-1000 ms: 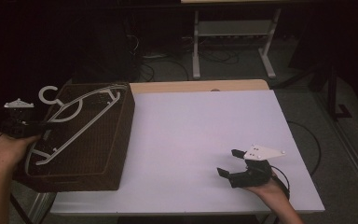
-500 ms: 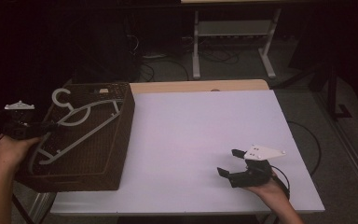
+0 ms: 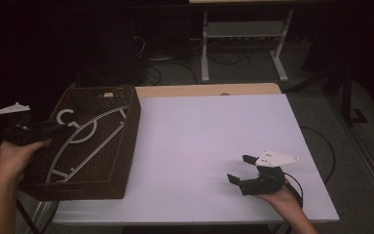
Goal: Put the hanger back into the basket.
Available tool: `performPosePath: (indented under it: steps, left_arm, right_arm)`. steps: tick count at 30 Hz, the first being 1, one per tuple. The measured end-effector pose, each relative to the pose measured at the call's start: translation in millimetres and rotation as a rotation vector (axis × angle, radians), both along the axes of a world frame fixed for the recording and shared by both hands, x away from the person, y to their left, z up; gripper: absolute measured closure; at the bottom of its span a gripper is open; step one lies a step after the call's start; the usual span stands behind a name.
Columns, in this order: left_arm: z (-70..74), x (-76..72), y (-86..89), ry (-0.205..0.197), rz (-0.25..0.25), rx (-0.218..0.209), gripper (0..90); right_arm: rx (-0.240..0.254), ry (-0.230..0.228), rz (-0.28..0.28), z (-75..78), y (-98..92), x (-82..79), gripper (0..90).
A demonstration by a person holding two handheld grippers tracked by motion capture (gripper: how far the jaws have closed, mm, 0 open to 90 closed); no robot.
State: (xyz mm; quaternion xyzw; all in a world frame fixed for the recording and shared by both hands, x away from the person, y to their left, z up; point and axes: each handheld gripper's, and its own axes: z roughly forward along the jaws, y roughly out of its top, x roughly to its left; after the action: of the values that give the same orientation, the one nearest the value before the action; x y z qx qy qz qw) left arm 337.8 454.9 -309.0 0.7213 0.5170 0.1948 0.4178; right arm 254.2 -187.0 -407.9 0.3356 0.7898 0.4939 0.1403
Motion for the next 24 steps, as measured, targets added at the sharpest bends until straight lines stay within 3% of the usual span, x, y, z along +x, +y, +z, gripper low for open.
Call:
performPosePath:
  steps: [3, 4, 9, 15, 17, 19, 24]
  left_arm:
    - [0.8, -1.3, -5.6, -0.009, -0.019, -0.005, 29.5]
    - [1.4, -2.5, -11.3, -0.018, -0.042, -0.027, 27.0]
    - [2.5, -4.6, -24.3, -0.048, -0.077, -0.056, 18.2]
    - [1.6, -9.4, -50.9, -0.1, -0.126, -0.093, 13.3]
    - [1.9, -11.6, -66.0, -0.134, -0.156, -0.096, 12.6]
    - [2.4, -12.8, -71.3, -0.137, -0.163, -0.103, 11.4]
    - [4.7, -17.6, -98.0, -0.187, -0.223, -0.112, 5.4]
  right_arm:
    - [0.003, 0.002, -0.003, 0.6, 0.3, 0.5, 13.3]
    - [0.003, 0.003, -0.001, 0.6, 0.1, 1.1, 13.2]
    - [0.006, -0.002, -0.002, 3.4, -0.7, 3.7, 12.9]
    - [0.021, -0.006, -0.01, 9.2, -3.6, 7.2, 11.7]
    - [0.023, -0.009, -0.01, 11.2, -4.5, 8.0, 10.9]
    - [0.025, -0.013, -0.01, 12.3, -5.3, 8.7, 10.7]
    - [0.046, -0.016, -0.03, 19.8, -9.8, 13.4, 6.2]
